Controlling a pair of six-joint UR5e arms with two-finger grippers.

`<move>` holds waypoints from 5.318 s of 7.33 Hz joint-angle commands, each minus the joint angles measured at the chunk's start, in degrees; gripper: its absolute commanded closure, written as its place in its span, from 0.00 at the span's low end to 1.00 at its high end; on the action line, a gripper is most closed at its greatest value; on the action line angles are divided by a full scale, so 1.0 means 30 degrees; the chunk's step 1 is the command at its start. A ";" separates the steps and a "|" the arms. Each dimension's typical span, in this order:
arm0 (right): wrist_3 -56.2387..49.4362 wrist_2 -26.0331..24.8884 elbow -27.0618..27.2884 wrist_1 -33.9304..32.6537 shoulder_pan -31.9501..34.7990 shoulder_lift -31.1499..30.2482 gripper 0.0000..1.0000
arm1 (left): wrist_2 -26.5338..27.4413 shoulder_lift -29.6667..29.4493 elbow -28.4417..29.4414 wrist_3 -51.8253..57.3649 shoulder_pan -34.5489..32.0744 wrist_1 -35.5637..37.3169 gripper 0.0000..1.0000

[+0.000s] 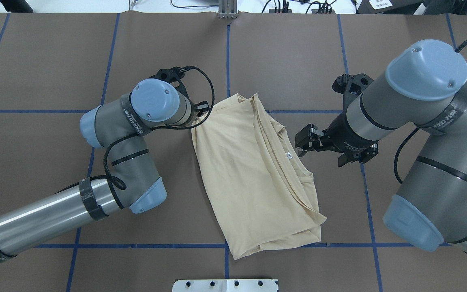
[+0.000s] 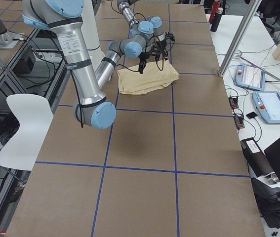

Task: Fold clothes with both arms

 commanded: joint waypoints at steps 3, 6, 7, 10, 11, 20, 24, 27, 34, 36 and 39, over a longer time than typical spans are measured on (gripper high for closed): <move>-0.0020 -0.0045 0.0011 0.0000 0.0038 -0.0013 0.00 | 0.2473 -0.1770 0.4665 0.1468 -0.0724 -0.4510 1.00; -0.0020 -0.0423 -0.0105 0.0000 -0.0050 0.0161 0.00 | 0.2742 -0.1742 0.4759 0.2491 -0.0843 -0.5690 0.01; -0.0078 -0.0861 -0.0135 0.0029 -0.0108 0.0337 0.00 | 0.2539 -0.1684 0.4237 0.3023 -0.0930 -0.5632 0.00; -0.2473 -0.4217 -0.0600 0.0409 -0.2527 0.0803 0.00 | 0.0756 0.1231 -0.0931 0.3204 -0.1164 -0.3998 0.00; -0.3351 -0.5162 -0.1300 0.0439 -0.3004 0.1387 0.01 | 0.0692 0.2639 -0.3332 0.3233 -0.1166 -0.3005 0.00; -0.7022 -0.6519 -0.5673 0.7617 -0.4765 0.0311 0.55 | 0.0486 0.4440 -0.7107 0.3087 -0.1137 -0.0007 0.00; -0.6993 -0.6461 -0.5585 0.7617 -0.5147 -0.0159 0.66 | 0.0457 0.4440 -0.6990 0.3058 -0.1107 -0.0007 0.00; -0.6935 -0.6490 -0.5701 0.7617 -0.5497 -0.0102 0.66 | 0.0457 0.4440 -0.6990 0.3058 -0.1107 -0.0007 0.00; -0.6906 -0.6520 -0.5557 0.7443 -0.5558 -0.0130 1.00 | 0.0457 0.4440 -0.6960 0.3029 -0.1019 -0.0065 0.00; -0.6847 -0.5909 -0.5410 0.7354 -0.5267 -0.0479 1.00 | 0.0457 0.4411 -0.6960 0.2970 -0.0961 -0.0182 0.00; -0.6730 -0.5057 -0.4065 0.7324 -0.5060 -0.2411 1.00 | 0.0486 0.4411 -0.6843 0.2970 -0.0961 -0.0241 0.00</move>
